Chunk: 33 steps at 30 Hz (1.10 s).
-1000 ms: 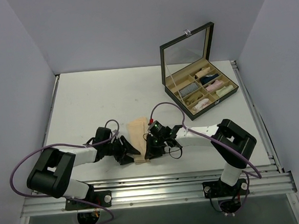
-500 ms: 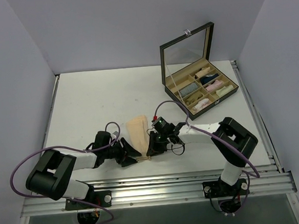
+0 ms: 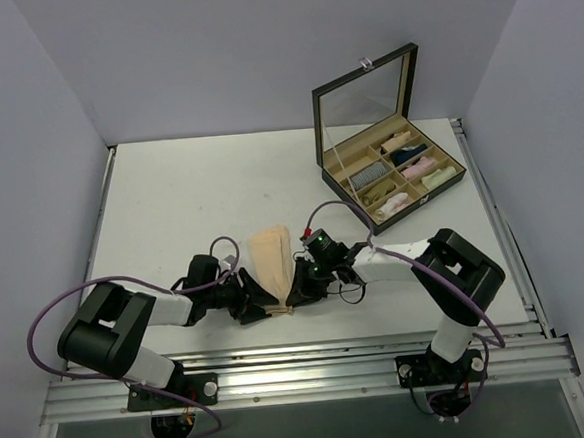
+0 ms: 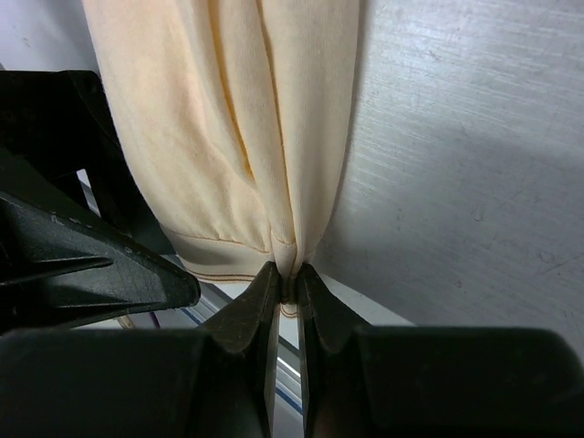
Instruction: Roll the underwear
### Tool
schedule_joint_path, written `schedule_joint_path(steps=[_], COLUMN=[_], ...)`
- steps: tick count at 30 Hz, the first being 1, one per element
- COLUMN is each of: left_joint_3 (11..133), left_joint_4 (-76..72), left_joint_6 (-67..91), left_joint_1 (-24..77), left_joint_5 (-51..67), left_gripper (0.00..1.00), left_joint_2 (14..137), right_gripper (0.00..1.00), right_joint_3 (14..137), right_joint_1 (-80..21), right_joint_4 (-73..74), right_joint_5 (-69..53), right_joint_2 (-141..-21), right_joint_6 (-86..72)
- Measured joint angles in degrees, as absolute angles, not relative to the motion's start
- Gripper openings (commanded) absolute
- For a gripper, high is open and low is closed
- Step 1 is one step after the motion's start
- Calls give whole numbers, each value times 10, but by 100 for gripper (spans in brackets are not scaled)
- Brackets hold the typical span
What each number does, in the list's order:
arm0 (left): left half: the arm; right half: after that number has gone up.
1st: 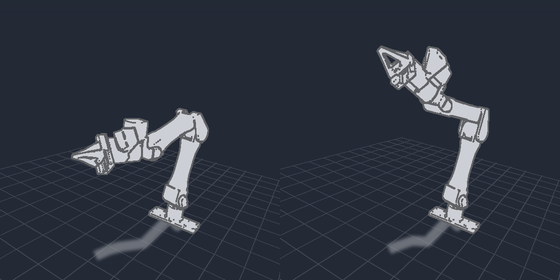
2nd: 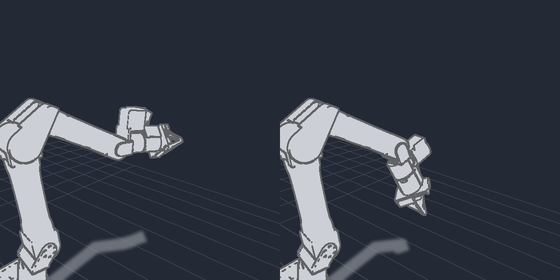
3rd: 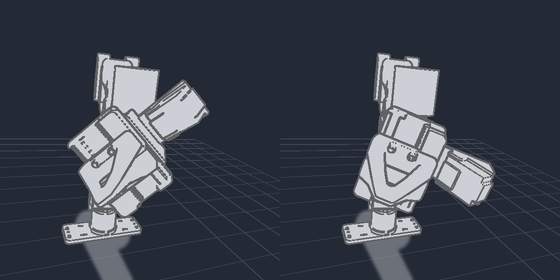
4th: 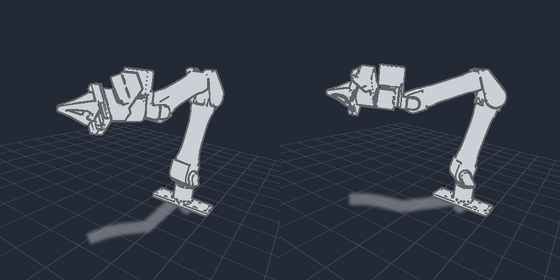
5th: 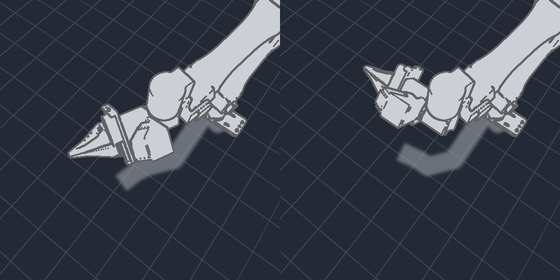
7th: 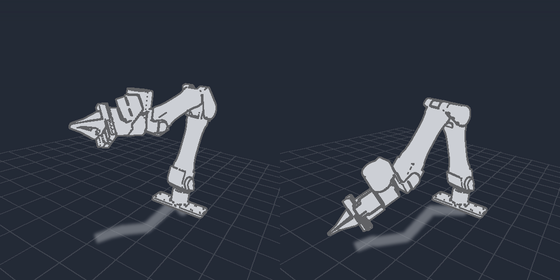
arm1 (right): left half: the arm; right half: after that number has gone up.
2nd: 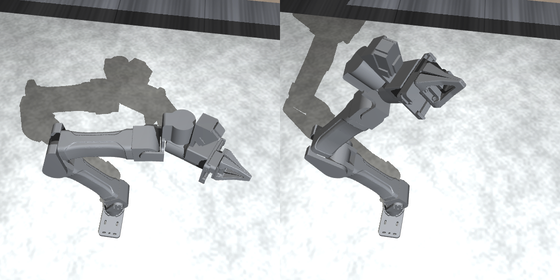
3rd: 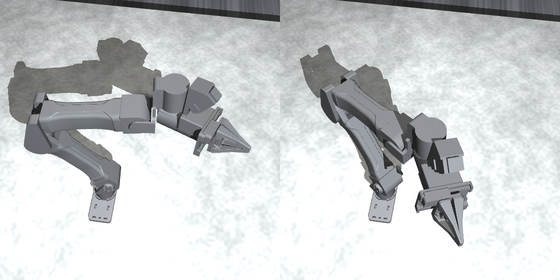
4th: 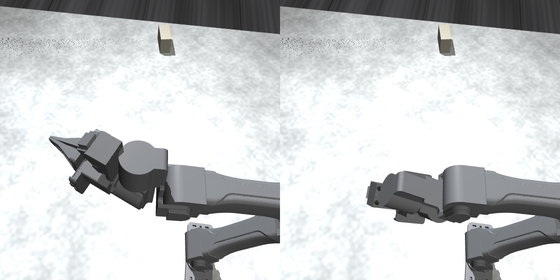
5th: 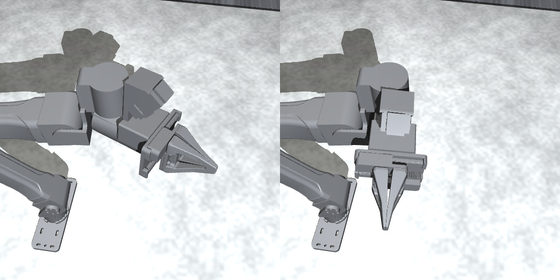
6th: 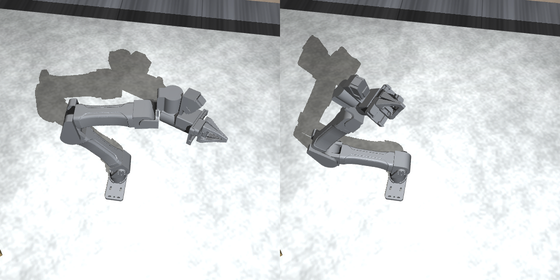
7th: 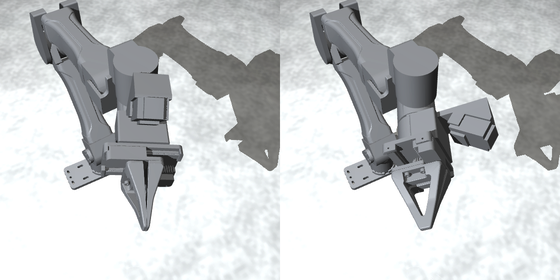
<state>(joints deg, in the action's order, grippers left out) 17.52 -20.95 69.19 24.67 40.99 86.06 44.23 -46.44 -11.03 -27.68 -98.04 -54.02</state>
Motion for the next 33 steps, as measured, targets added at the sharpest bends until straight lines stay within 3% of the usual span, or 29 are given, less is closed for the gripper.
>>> schedule_joint_path(steps=[33], left_joint_3=[211], left_joint_4=[-42], left_joint_6=[629], left_joint_1=[223], left_joint_5=[373], left_gripper=[66], left_joint_2=[793], right_gripper=[0], right_joint_3=[412], right_joint_1=[-435], right_joint_4=[-208], right_joint_5=[-361], right_joint_2=[-951], right_joint_6=[-642])
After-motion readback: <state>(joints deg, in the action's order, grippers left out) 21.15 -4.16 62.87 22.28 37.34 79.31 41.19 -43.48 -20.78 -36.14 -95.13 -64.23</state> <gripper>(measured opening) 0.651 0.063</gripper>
